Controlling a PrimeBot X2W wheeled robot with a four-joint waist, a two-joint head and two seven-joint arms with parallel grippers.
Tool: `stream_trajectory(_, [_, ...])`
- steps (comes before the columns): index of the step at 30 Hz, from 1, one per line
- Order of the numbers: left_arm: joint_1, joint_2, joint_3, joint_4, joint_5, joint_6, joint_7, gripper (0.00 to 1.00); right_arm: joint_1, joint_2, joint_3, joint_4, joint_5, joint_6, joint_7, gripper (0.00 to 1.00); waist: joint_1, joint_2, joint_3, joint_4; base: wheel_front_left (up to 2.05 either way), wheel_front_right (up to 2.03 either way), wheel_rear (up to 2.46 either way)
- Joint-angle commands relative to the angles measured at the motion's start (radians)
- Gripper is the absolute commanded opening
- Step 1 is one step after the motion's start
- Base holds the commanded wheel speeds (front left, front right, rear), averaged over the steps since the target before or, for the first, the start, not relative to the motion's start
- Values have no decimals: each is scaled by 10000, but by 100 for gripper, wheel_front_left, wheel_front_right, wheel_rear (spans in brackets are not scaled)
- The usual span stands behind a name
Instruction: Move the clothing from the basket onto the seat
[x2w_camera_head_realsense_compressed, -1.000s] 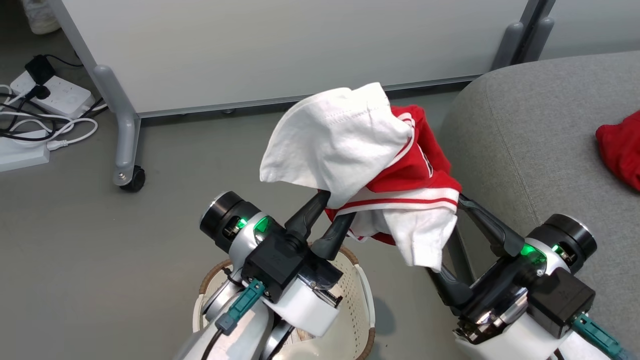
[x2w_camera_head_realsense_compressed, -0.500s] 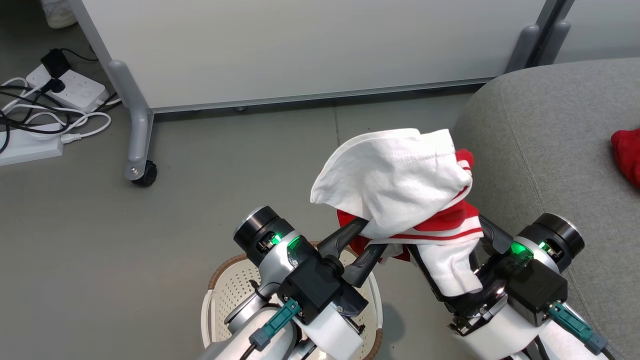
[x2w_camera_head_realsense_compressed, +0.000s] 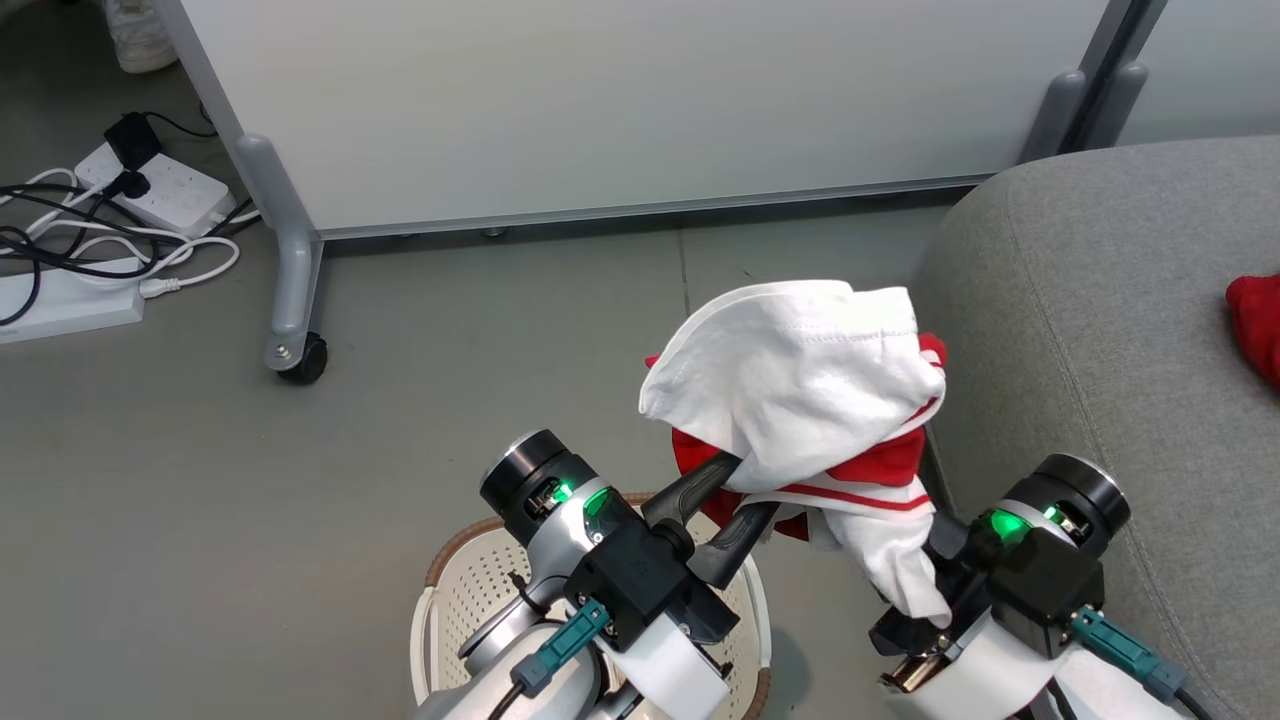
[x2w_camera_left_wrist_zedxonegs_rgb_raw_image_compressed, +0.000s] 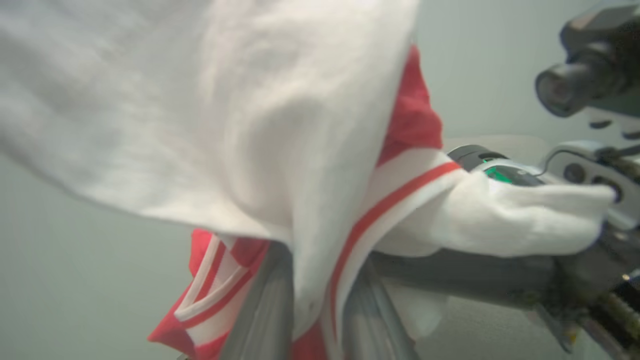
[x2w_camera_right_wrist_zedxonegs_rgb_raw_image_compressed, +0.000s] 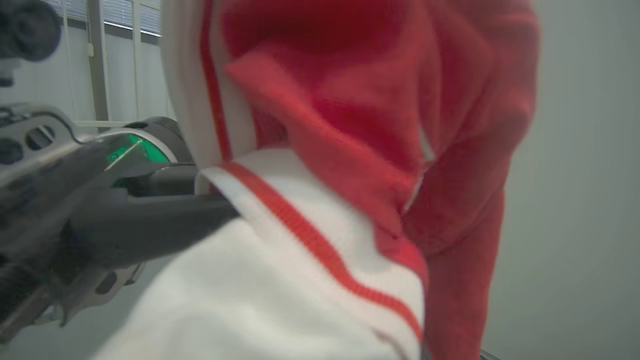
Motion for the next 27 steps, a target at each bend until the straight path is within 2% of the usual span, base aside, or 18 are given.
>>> stream_trajectory(1, [198,-75,-338,98,-20,-281,56,0,-221,177,-66,-198,100,-6,-70,0,0,0,-6,-3,0,0,0])
stream_trajectory(7, [301,-60,-308,206,-48,-272,66,0,-184,179,-111,-206,188,-5,-84,0,0,0,-61,-37,0,0,0])
stream_trajectory(8, [322,-58,-295,203,-50,-274,66,2,-169,205,-153,-234,185,-5,-89,0,0,0,-70,-44,0,0,0])
stream_trajectory(10, [372,-48,-268,201,-45,-269,66,23,-160,243,-209,-271,194,-6,-89,0,0,0,-90,-54,0,0,0])
stream_trajectory(11, [390,-43,-253,212,-44,-268,66,39,-155,258,-235,-280,208,-6,-89,0,0,0,-98,-59,0,0,0])
stream_trajectory(12, [407,-40,-238,217,-37,-269,66,49,-140,264,-253,-285,216,-6,-89,0,0,0,-107,-62,0,0,0])
stream_trajectory(13, [409,-39,-219,224,-24,-260,67,63,-119,274,-287,-276,182,-5,-89,0,0,0,-117,-66,0,0,0])
stream_trajectory(15, [378,-29,-152,239,23,-189,67,100,-50,298,-362,-235,120,9,-89,0,0,0,-147,-73,0,0,0])
stream_trajectory(27, [500,-28,316,357,103,-109,29,100,480,394,-1977,177,-348,-2,-63,0,0,0,-245,-139,0,0,0])
